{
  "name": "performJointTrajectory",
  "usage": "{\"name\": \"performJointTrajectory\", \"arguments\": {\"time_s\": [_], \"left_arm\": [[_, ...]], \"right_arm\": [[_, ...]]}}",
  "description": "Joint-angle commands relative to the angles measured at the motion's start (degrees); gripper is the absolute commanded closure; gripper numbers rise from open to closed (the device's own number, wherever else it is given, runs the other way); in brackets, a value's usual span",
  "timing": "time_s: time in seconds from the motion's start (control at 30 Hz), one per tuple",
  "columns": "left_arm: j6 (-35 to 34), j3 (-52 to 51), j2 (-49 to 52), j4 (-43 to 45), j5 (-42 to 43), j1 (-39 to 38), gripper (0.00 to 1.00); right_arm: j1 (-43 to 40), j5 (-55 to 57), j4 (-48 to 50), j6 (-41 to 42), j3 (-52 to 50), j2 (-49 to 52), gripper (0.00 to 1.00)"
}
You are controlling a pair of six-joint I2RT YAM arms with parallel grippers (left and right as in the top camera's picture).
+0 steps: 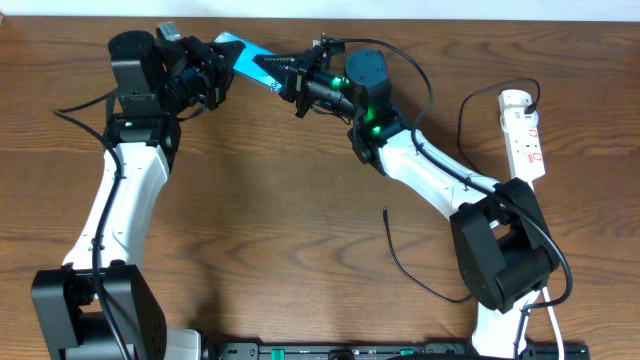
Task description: Plug charger to phone and switch on socket
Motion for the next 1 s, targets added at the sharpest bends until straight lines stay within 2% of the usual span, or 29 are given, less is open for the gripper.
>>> {"name": "performJointTrajectory", "arguments": {"time_s": [0.0, 0.33, 0.47, 0.57, 0.7, 0.83, 0.9, 0.97], "left_arm": [[1.7, 0.4, -0.1, 0.6, -0.4, 0.1, 0.93], [1.7, 0.4, -0.1, 0.6, -0.4, 0.1, 0.93], [1.9, 0.4, -0.1, 0.6, -0.4, 0.1, 0.93], [2.1, 0.4, -0.1, 0.6, -0.4, 0.1, 0.93], [2.1, 0.4, -0.1, 0.6, -0.4, 0.1, 0.93], [2.2, 0.4, -0.1, 0.6, -0.8, 0.1, 0.93], [3.2, 0.4, -0.1, 0.6, -0.8, 0.2, 0.93], [3.8, 0.4, -0.1, 0.5, -0.8, 0.2, 0.93]], "right_arm": [[1.4, -1.5, 0.2, 0.2, 0.8, -0.3, 0.99], [1.6, -1.5, 0.2, 0.2, 0.8, -0.3, 0.97], [1.6, -1.5, 1.0, -2.3, 0.8, -0.3, 0.8], [1.6, -1.7, 1.0, -2.4, 0.8, -0.3, 0.55], [1.6, -1.8, 1.0, -2.4, 0.8, -0.3, 0.48], [1.6, -1.9, 1.0, -2.4, 0.8, -0.3, 0.32], [1.2, -1.9, 1.0, -4.8, 0.8, -0.3, 0.03], [0.4, -2.1, 1.0, -8.7, 0.8, -0.3, 0.01]]}}
